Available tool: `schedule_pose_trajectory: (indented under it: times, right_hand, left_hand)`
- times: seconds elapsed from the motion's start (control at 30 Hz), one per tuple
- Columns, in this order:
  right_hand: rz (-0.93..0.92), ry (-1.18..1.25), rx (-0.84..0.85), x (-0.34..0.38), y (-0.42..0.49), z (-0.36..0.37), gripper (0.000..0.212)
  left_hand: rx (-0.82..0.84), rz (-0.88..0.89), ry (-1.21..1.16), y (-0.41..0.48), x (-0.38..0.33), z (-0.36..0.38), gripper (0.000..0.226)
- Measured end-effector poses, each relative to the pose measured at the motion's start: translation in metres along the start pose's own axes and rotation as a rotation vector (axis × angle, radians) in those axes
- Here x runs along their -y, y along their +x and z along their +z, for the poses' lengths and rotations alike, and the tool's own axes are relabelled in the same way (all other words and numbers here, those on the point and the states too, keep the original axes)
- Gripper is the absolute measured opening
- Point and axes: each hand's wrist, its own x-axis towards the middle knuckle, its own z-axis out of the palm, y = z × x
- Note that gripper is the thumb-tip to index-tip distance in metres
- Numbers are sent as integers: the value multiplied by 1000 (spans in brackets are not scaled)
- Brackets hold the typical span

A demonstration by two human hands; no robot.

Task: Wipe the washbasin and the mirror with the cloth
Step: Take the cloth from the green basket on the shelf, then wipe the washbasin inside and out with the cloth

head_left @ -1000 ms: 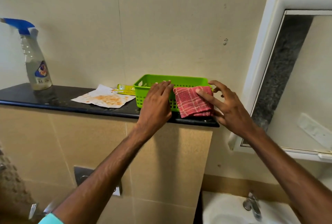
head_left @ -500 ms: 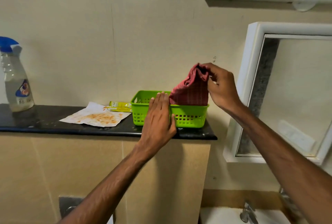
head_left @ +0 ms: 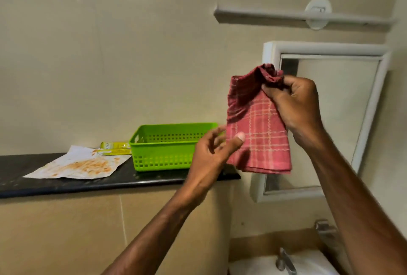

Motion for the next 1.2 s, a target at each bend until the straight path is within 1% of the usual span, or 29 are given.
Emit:
schedule_pose_trajectory:
  times: [0.07, 0.13, 0.17, 0.23, 0.27, 0.3, 0.33, 0.37, 0.43, 0.47, 0.53, 0.6, 0.63, 0.7, 0.8, 0.87, 0.93, 0.97, 1.03, 1.07, 1.13, 1.2]
  right_hand:
    - [163, 67, 4, -18, -19, -17, 9]
    - [315, 147, -43, -40, -39, -37, 11]
    - [385, 199, -71, -53, -50, -48, 11]
    - [519, 296, -109, -80, -74, -71, 10]
    - [586, 327, -111, -96, -89, -84, 12]
    - [652, 348, -96, -112, -106, -96, 17]
    - [713, 353, -64, -128, -124, -109, 24]
    - [769, 347, -19, -142, -142, -121, 31]
    - [883, 337, 112, -166, -178, -142, 42]
    - [931, 348, 190, -175, -194, -151, 45]
    - [1002, 330, 327, -190, -222, -162, 45]
    - [1056, 294, 406, -203, -242, -165, 45]
    - [1076, 290, 407, -209, -248, -165, 45]
    - [1066, 291, 345, -222, -252, -164, 39]
    - [949, 222, 289, -235, -244, -168, 29]
    - [873, 182, 274, -240, -240, -169, 27]
    - [863, 178, 272, -250, -241, -170, 23]
    - [870, 155, 299, -257, -244, -171, 21]
    - [879, 50, 364, -276, -253, -175, 17]
    - [886, -1, 374, -286, -258, -179, 12]
    - [921, -76, 356, -302, -267, -185, 6]
    - [946, -158, 335, -313, -276, -189, 7]
  left_hand:
    - [162, -196, -181, -14, 28, 19, 44]
    - [265, -357, -390, -29, 61, 35, 30]
    - [262, -435, -502, -36, 75, 43, 27]
    - [178, -560, -746, -45, 97, 58, 27]
    - [122, -600, -848, -48, 109, 65, 30]
    - [79, -616, -898, -51, 120, 73, 34]
    - [52, -606, -866, -55, 131, 80, 38]
    - [16, -576, -734, -58, 145, 84, 39]
    - [-74, -479, -370, -69, 167, 92, 33]
    - [-110, -420, -227, -74, 178, 94, 30]
    - [-109, -319, -38, -80, 199, 94, 29]
    - [-64, -250, 124, -84, 215, 95, 30]
    - [-45, -220, 189, -84, 223, 96, 30]
    - [-45, -182, 295, -88, 234, 97, 29]
    - [-93, -225, 428, -97, 257, 102, 32]
    - [-143, -279, 501, -107, 274, 106, 37]
    - [-209, -343, 544, -117, 288, 113, 42]
    - [-233, -384, 537, -120, 293, 115, 46]
    - [-223, -481, 485, -125, 299, 121, 55]
    - [-201, -536, 458, -127, 300, 123, 56]
    - [-156, -691, 339, -131, 299, 126, 48]
    - [-115, -816, 203, -136, 297, 128, 36]
